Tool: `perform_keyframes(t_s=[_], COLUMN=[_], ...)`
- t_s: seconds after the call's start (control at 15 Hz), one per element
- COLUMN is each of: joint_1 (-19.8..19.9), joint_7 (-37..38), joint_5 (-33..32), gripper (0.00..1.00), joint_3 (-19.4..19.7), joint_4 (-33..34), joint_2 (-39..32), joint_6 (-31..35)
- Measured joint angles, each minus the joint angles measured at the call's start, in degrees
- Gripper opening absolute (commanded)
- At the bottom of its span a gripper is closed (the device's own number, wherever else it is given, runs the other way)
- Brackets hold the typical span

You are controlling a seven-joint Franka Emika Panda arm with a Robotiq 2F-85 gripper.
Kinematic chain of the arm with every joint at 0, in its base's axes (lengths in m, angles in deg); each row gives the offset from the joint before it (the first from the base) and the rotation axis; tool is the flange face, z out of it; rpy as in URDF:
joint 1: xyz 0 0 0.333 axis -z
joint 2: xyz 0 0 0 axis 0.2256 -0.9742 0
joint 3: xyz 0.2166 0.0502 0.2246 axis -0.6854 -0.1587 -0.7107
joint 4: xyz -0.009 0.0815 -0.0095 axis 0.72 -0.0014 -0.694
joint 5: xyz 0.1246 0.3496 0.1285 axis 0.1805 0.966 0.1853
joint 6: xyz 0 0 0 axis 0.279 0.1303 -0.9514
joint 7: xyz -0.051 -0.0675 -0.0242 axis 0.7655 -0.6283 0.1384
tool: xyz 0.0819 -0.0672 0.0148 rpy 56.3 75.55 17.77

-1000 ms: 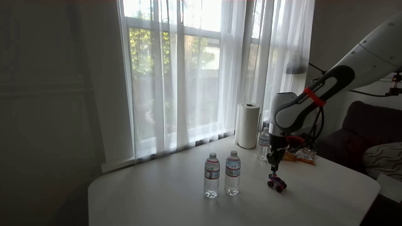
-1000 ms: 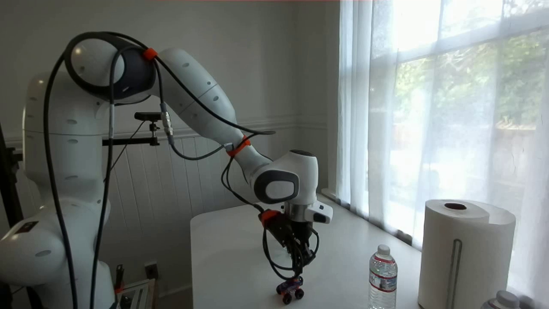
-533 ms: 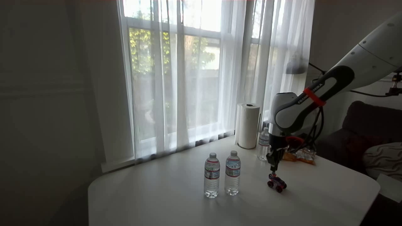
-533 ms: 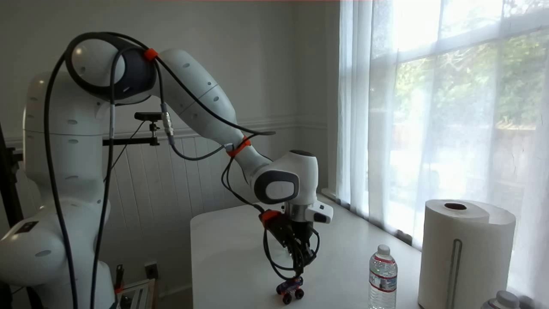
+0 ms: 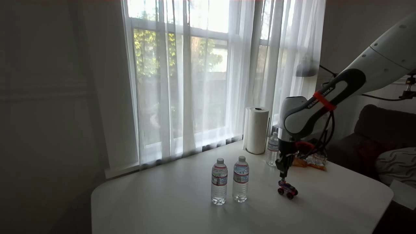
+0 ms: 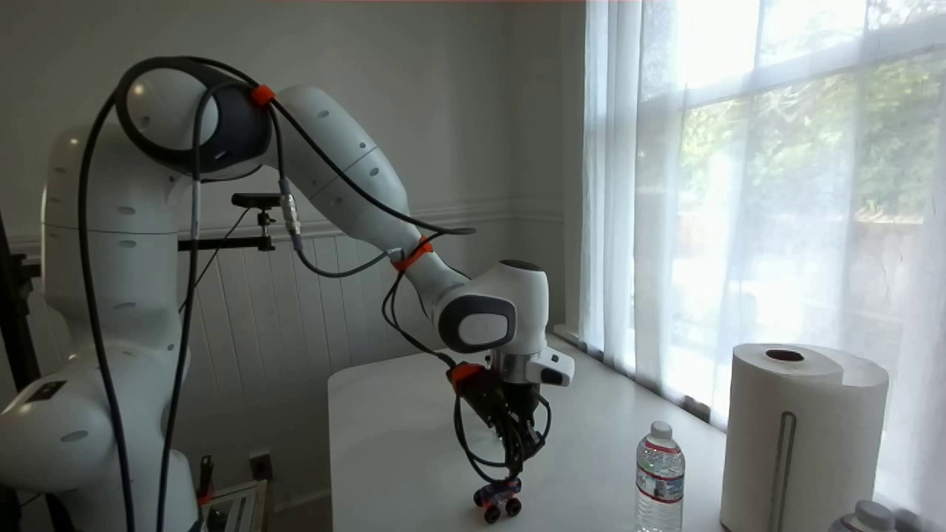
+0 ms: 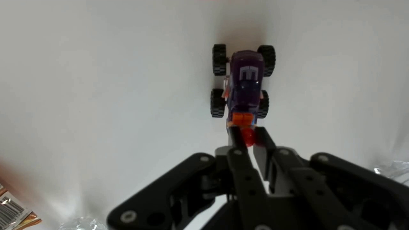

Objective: Pick up the small object on the right side of the toy car and put it on the toy car

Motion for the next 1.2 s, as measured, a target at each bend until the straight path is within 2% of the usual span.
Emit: perform_keyframes(t_s=[1.2], joint_1=[-0.5], joint_7=[1.1], joint_5=[0.0], gripper=[0.03], joint_3=[-0.1], joint_4=[-0.7], joint_2=[0.1], joint_6=[3.0])
